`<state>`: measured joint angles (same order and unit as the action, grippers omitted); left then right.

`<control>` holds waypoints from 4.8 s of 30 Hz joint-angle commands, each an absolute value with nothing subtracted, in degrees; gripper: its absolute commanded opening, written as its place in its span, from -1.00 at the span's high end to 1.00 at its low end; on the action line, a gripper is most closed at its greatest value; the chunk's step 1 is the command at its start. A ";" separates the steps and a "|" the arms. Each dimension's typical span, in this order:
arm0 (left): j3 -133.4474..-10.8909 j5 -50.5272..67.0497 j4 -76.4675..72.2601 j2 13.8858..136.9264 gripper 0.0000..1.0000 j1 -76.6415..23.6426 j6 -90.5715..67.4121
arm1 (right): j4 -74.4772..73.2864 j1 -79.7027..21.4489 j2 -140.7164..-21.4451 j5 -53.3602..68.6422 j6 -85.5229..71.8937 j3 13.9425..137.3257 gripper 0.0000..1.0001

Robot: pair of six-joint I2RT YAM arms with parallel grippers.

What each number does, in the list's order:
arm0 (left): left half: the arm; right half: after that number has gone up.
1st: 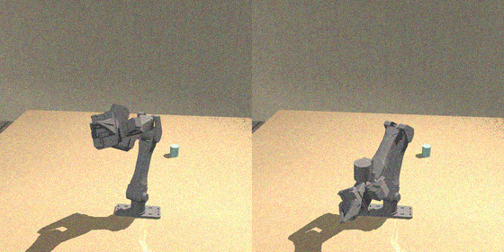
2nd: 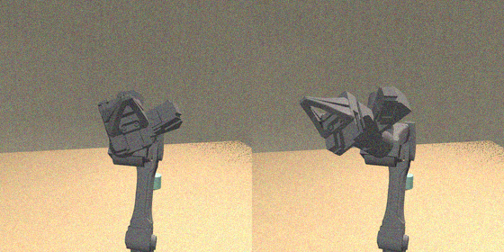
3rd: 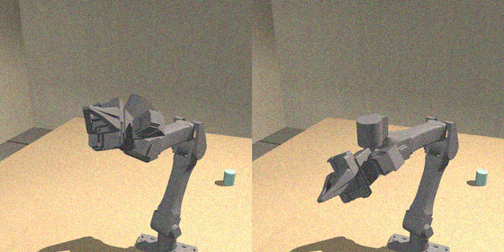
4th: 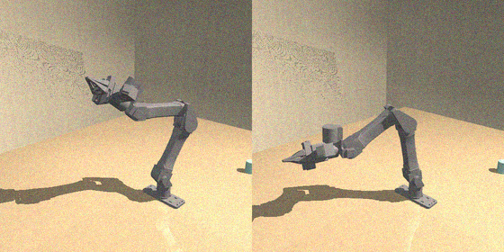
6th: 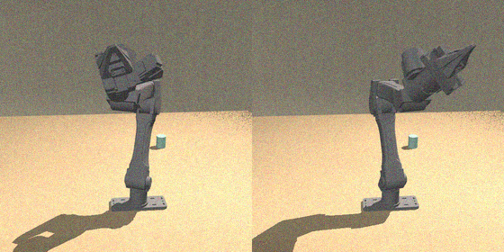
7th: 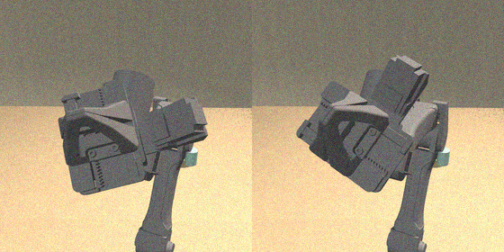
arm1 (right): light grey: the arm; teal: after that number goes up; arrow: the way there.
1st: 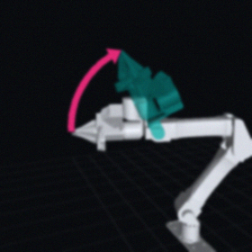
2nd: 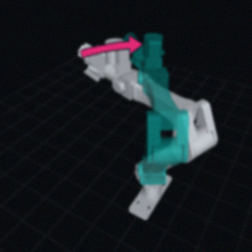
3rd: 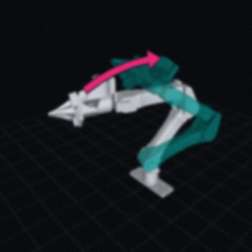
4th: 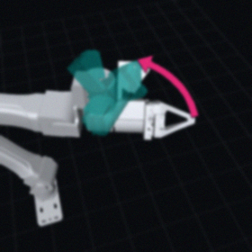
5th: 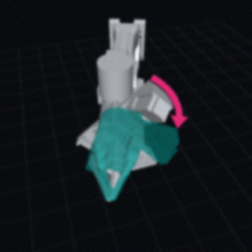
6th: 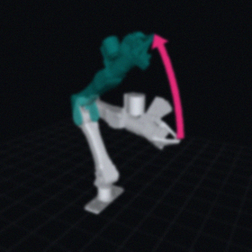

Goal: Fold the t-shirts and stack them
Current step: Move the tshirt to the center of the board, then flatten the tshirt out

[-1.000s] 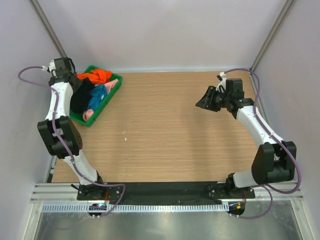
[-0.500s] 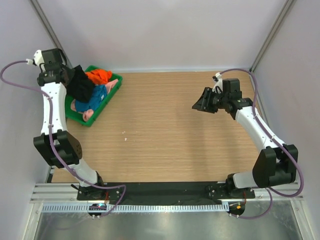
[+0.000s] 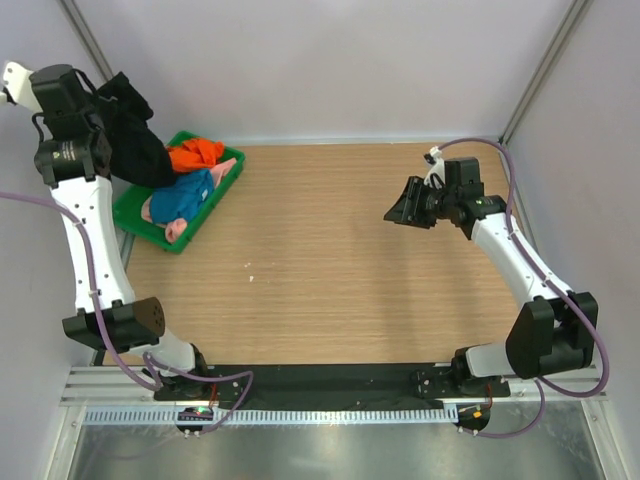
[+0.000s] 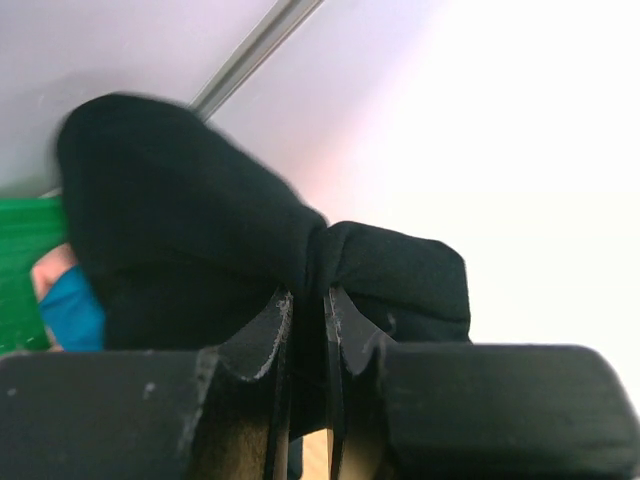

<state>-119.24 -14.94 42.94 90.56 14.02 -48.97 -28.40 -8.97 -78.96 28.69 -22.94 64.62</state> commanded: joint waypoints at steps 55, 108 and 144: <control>-60.74 9.85 31.55 83.92 -0.18 -36.21 -38.94 | -39.65 -24.52 -84.19 18.72 -31.28 63.64 -0.31; -89.12 -3.15 46.57 61.26 1.00 -50.10 -32.87 | -67.14 -38.76 -65.30 1.94 -32.61 106.43 0.97; -50.54 10.10 32.18 84.19 -0.25 -68.29 -55.10 | -49.66 -56.16 -70.84 3.52 -45.87 51.34 0.03</control>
<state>-50.09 8.25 38.28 82.08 -66.61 -52.95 -53.06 -55.29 -71.66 4.97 -41.76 52.56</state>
